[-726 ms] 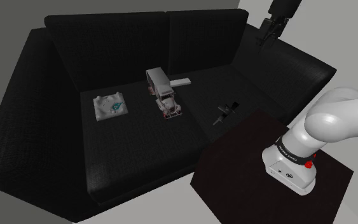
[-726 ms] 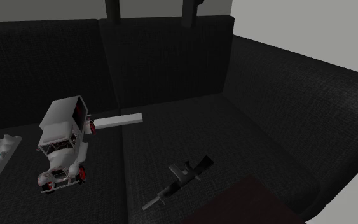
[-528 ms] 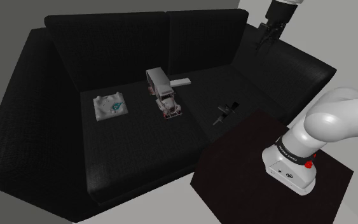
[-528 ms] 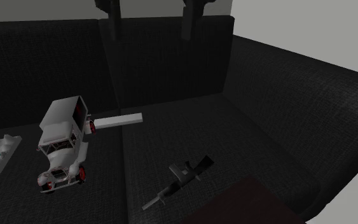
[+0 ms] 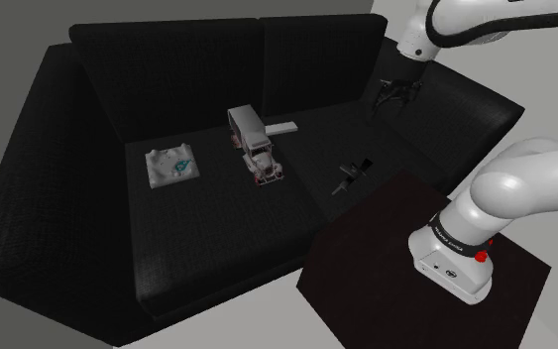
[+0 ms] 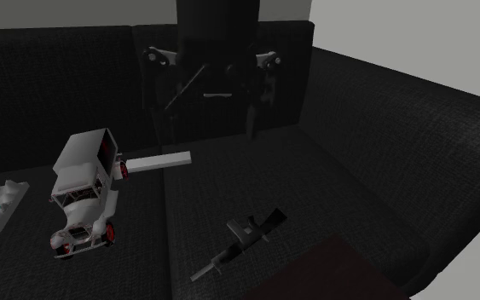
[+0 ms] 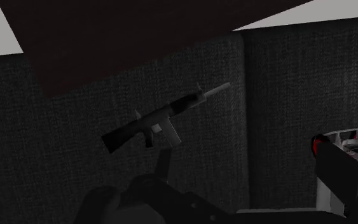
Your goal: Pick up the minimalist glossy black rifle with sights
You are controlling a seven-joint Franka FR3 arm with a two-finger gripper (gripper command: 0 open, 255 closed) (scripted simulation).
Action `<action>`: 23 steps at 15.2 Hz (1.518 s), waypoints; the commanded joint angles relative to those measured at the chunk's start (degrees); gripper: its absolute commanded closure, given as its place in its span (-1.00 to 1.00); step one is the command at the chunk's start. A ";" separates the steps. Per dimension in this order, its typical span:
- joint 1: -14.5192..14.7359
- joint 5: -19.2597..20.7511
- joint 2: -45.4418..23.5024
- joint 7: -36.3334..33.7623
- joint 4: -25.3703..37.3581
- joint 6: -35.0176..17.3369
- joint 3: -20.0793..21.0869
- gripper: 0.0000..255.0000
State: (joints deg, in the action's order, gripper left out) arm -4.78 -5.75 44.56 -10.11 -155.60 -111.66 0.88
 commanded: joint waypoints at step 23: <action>-11.56 7.39 -51.41 -43.14 -10.21 -64.43 5.07 -1.00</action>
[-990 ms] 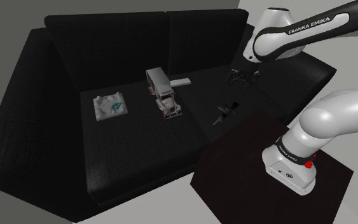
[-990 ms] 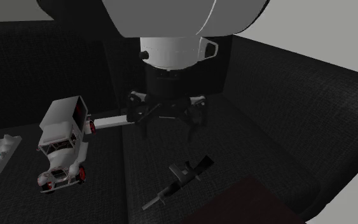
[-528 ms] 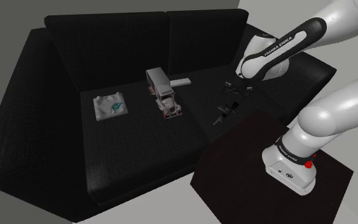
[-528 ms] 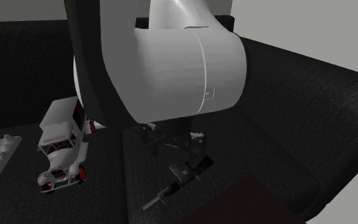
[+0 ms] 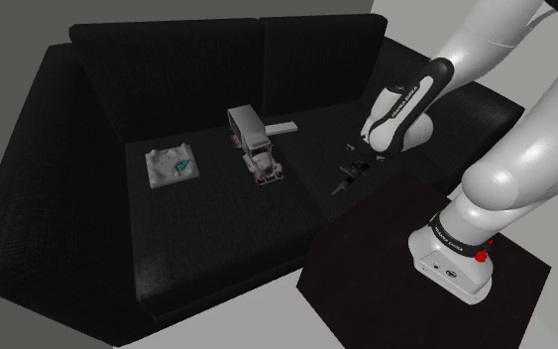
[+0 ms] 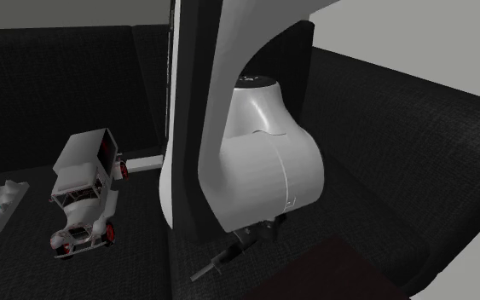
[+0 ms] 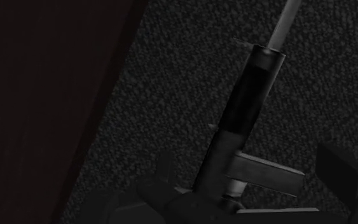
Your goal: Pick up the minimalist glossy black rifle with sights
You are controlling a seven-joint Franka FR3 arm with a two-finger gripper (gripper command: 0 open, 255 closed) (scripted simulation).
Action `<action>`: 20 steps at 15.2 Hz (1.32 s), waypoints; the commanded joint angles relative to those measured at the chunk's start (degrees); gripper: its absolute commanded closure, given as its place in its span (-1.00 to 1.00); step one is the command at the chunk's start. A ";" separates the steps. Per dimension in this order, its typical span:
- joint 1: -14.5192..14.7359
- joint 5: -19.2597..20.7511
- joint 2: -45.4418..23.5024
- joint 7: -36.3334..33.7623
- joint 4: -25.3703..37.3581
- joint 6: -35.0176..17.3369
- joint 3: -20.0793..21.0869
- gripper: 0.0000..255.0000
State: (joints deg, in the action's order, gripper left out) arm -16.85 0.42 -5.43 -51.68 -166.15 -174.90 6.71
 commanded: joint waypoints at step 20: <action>3.45 3.00 -7.52 -2.90 1.63 -6.02 -4.16 1.00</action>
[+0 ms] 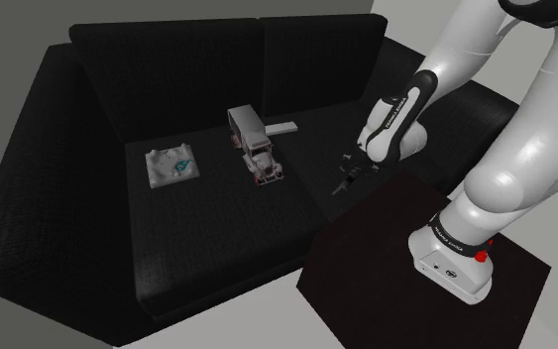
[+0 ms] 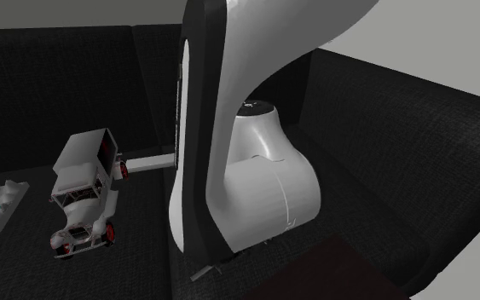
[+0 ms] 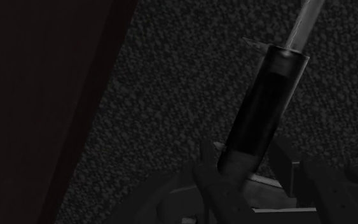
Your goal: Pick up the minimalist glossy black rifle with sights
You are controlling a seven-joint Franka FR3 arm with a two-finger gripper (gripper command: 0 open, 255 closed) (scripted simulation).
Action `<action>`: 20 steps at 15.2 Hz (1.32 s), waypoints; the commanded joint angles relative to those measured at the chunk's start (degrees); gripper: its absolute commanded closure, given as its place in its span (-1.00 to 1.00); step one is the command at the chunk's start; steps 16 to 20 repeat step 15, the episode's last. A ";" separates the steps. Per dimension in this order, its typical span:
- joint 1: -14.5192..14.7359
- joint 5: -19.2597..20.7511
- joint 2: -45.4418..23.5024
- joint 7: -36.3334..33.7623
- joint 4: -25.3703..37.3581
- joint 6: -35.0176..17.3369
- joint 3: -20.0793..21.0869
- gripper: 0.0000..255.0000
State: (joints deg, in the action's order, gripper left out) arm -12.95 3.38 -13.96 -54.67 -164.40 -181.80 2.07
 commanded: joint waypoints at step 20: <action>-4.75 -8.37 18.40 5.96 -2.75 15.61 7.07 1.00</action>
